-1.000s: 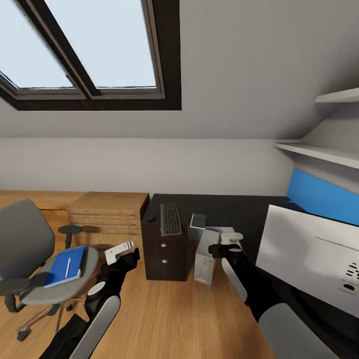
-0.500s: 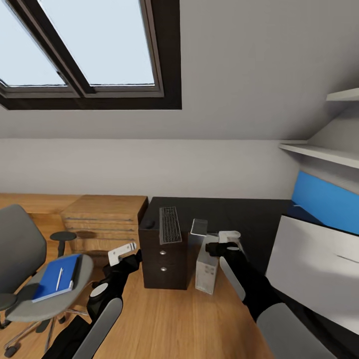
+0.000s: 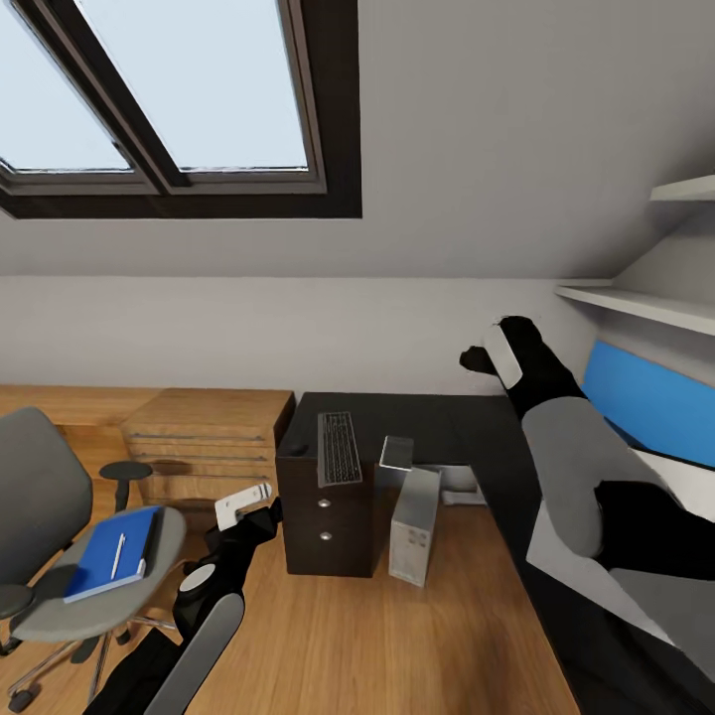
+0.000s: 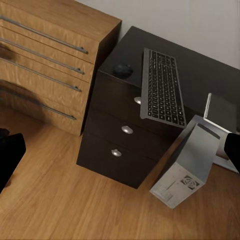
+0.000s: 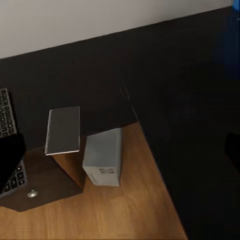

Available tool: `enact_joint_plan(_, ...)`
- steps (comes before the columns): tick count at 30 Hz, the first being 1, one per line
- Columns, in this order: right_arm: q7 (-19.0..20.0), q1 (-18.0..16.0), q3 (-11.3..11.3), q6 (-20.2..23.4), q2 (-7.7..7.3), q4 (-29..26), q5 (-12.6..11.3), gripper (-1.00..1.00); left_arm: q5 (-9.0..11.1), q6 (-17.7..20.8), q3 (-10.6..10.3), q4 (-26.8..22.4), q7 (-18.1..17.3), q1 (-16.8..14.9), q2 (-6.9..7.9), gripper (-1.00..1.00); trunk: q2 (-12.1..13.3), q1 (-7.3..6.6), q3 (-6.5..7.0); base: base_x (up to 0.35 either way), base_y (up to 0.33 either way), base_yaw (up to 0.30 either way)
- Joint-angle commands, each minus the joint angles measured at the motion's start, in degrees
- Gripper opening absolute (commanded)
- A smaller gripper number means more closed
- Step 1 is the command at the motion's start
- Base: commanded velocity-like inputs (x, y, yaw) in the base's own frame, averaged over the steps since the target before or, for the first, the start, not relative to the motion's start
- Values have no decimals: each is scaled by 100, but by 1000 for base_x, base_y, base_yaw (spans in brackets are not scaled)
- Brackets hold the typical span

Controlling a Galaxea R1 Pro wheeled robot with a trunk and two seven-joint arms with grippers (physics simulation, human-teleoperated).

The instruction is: In the bedroom, organize the workspace by keeping the computer under the desk, ensuring the monitor is on the desk, placing the keyboard on the desk next to the monitor, placing the mouse on the desk next to the keyboard, moving the folder from the swivel chair onto the desk next to the mouse, stacking the notebook on top of the folder with the pen on top of the notebook, and positioning the swivel chair next to the desk.

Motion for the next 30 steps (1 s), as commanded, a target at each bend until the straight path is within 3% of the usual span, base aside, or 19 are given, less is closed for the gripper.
enact_joint_plan(1,-109,-60,-21,-2,-18,51,-71,100,25,19,-12,-9,43,-8,6,100,-8,2,-11,0,0,0)
enact_joint_plan(6,-541,-246,-176,-73,-205,236,-79,100,37,19,-15,-9,40,-8,1,100,-8,2,-11,0,0,0)
enact_joint_plan(15,-632,-259,-639,-641,-694,518,-76,100,20,19,-93,-9,43,-8,-3,100,-8,2,-11,0,0,0)
enact_joint_plan(23,-637,-224,-677,-819,-800,552,-65,100,16,19,-98,-19,43,-8,3,100,-8,2,-11,0,0,0)
enact_joint_plan(24,-636,-209,-678,-1033,-927,568,-68,100,16,19,-132,-43,43,-8,5,100,-8,2,-11,0,0,-53)
enact_joint_plan(30,-631,-152,-680,-1274,-1045,593,-72,100,16,19,-262,-92,64,-8,5,100,-8,2,-11,0,0,-154)
